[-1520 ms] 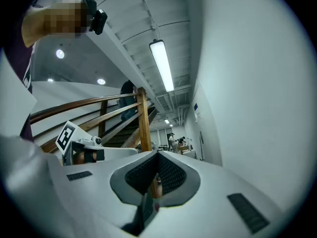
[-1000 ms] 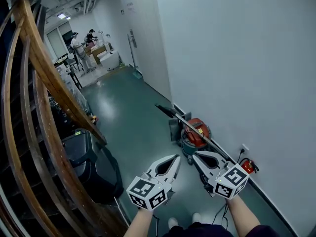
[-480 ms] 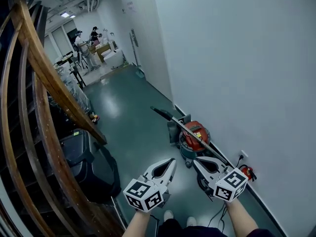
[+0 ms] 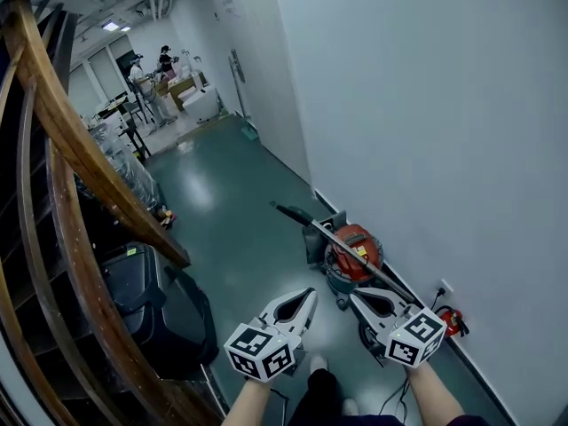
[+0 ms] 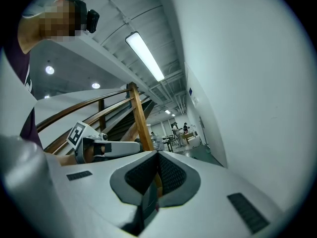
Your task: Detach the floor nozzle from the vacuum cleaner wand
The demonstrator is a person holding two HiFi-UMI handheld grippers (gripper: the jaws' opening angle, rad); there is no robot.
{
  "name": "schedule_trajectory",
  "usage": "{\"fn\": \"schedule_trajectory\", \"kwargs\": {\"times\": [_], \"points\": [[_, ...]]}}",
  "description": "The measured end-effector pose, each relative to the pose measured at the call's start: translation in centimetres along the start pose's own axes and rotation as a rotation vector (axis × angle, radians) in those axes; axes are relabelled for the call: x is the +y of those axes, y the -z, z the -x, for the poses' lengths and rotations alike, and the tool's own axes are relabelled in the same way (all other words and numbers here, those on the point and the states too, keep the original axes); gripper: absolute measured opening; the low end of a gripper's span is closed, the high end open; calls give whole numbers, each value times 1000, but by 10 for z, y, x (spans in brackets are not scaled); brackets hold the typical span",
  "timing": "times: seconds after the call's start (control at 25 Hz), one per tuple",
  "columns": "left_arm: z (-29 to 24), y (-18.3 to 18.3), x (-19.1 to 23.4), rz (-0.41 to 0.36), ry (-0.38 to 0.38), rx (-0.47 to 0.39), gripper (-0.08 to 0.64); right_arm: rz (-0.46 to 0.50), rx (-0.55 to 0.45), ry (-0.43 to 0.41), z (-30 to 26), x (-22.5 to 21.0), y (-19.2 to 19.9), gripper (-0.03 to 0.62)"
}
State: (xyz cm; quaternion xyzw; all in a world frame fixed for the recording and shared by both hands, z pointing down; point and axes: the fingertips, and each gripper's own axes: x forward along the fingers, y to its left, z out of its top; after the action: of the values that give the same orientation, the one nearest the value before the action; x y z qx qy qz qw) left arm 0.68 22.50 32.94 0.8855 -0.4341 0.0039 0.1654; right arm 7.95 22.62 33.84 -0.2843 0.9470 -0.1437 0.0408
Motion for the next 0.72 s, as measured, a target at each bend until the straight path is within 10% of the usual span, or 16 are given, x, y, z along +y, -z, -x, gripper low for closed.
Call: {"fn": "schedule_trajectory", "kwargs": {"times": [0.72], "points": [[-87,-10,167,100,44,84,3,-37,69,106,-142,-98,17,17]]}}
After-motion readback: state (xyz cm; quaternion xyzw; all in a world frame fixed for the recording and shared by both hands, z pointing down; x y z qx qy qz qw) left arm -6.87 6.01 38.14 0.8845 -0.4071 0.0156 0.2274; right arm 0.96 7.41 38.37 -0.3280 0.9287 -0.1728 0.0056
